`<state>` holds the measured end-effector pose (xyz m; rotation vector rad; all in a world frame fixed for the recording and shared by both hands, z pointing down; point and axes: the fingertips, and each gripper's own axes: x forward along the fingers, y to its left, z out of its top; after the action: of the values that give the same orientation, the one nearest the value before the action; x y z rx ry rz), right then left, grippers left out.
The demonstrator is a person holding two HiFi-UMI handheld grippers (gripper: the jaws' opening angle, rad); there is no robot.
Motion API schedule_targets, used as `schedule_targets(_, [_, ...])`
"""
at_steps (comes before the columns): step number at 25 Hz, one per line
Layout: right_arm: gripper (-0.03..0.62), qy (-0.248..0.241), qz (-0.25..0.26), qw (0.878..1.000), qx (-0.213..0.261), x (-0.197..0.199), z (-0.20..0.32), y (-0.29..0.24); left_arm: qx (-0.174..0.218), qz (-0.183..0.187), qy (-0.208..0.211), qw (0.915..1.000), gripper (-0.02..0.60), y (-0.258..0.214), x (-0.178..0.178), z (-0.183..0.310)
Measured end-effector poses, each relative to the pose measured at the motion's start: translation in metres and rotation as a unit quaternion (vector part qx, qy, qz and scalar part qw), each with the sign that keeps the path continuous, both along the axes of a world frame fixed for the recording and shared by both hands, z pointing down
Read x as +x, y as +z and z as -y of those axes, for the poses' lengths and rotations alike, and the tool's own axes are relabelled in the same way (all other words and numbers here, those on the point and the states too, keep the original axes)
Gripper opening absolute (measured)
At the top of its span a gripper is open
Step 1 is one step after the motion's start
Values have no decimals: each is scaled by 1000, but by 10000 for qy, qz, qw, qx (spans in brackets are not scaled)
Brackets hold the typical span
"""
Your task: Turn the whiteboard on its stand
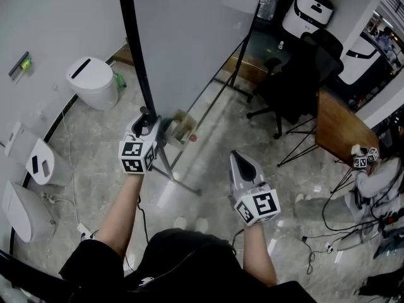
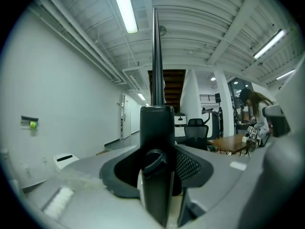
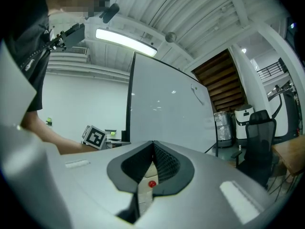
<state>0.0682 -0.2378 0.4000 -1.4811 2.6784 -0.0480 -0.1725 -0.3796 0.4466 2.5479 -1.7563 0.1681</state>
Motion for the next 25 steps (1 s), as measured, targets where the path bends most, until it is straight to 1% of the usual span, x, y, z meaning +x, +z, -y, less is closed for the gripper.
schedule_targets(6, [9, 14, -1, 10000, 58, 1, -7, -2, -76, 77, 56, 9999, 202, 3, -2, 1])
schedule_targets(9, [9, 20, 15, 10000, 69, 3, -14, -3, 25, 179, -13, 9998, 213, -2, -5, -4])
schedule_targets(12, [9, 47, 33, 9999, 87, 5, -19, -4, 118, 202, -76, 9997, 214, -9, -7, -11])
schedule_targets(15, [9, 74, 44, 9999, 101, 8, -23, -4, 321, 159, -149, 9992, 218, -24, -8, -20])
schedule_targets(19, [9, 86, 56, 9999, 139, 10, -28, -3, 714, 117, -172, 9972, 218, -57, -5, -33])
schedule_targets(22, [9, 120, 66, 9998, 172, 12, -31, -7, 1003, 48, -90, 9949, 218, -85, 3, -44])
schedule_targets(25, [9, 152, 59, 9996, 210, 13, -34, -11, 1229, -24, 87, 9924, 213, -109, 18, -55])
